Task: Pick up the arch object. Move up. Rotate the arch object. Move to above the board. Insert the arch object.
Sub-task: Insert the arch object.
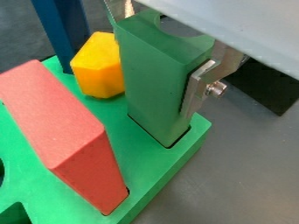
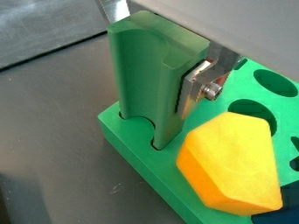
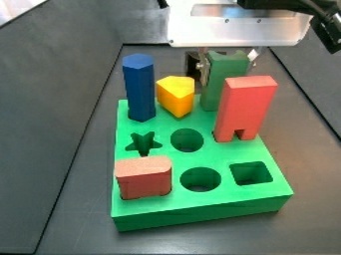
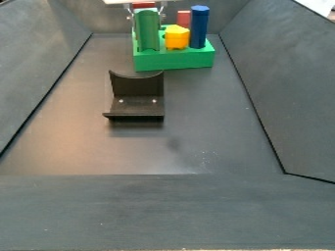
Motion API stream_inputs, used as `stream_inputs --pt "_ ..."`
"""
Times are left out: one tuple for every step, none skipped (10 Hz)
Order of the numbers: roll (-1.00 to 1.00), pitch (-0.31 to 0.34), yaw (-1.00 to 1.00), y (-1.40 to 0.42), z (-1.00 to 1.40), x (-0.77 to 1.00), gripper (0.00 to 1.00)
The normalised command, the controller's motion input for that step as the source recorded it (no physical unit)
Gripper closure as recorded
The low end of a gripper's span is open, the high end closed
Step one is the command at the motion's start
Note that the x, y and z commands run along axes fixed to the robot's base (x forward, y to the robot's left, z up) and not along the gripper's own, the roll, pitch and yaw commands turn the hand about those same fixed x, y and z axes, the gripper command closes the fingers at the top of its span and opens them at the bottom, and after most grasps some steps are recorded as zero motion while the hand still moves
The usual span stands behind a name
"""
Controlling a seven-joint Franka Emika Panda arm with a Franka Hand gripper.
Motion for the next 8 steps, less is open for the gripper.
stream_inputs --pt "0.0 0.0 0.15 0.01 -0.21 0.04 1.0" --pt "0.0 0.0 0.14 0.01 -0.28 0.0 1.0" --pt "0.06 -0.013 0.1 0.0 -0.47 0.0 1.0" --pt "0.1 0.0 0.0 0.0 -0.55 0.02 1.0" --pt "0.13 0.003 0.0 -0.06 -0.61 0.17 1.0" --pt "0.12 0.029 -0.01 -0.01 -0.57 0.18 1.0" --pt "-0.04 0.0 0.0 0.0 0.0 0.0 1.0" --pt "0.0 0.0 0.0 0.0 0.0 0.0 1.0"
